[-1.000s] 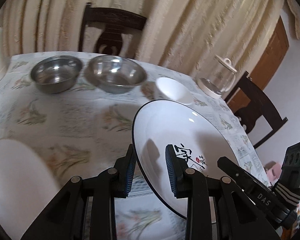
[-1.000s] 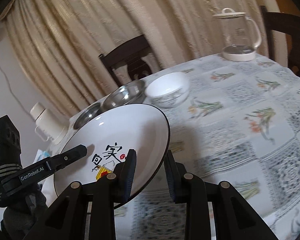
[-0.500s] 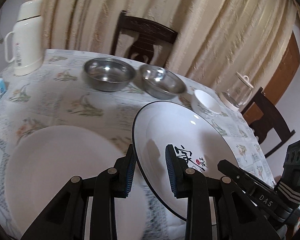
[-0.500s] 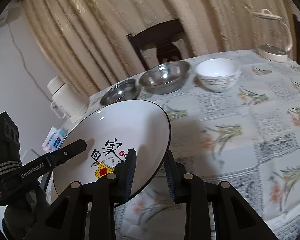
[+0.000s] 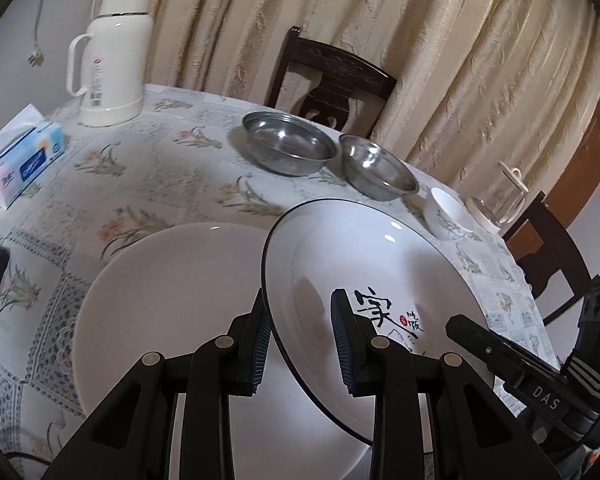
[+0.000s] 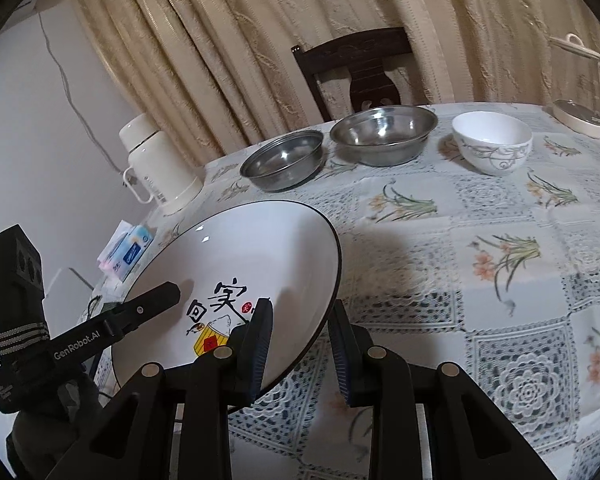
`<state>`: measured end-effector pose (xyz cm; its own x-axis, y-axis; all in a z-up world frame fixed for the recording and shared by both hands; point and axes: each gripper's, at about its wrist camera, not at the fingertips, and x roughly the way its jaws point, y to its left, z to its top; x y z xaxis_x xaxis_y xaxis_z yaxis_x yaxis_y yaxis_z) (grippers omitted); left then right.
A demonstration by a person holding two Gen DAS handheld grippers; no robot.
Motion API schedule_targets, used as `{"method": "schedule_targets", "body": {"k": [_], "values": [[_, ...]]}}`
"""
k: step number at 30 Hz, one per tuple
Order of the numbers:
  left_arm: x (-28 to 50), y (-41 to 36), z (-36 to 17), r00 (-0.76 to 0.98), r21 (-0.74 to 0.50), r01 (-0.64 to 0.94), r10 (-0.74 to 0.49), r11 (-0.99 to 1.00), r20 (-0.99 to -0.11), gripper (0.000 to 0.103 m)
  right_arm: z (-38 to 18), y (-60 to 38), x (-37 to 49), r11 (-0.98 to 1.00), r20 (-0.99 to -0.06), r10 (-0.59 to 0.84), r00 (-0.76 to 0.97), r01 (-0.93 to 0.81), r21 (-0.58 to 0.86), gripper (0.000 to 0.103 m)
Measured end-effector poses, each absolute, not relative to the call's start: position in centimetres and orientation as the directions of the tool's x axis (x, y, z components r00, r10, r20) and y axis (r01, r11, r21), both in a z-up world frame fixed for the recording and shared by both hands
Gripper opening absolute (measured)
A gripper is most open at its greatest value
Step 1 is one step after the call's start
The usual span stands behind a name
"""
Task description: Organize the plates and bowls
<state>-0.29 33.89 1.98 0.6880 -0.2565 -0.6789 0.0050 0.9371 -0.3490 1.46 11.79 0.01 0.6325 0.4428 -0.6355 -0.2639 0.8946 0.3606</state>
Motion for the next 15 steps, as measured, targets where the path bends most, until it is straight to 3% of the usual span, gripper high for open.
{"method": "schedule_targets", "body": {"k": [15], "values": [[-1.7,36.0,0.5,0.670,-0.358,-0.024,-0.251,0.933,-0.699,0.030,-0.6,14.0,0.7,0.897,-0.662,0.441,0.606,-0.282,0.340,0.031]]}}
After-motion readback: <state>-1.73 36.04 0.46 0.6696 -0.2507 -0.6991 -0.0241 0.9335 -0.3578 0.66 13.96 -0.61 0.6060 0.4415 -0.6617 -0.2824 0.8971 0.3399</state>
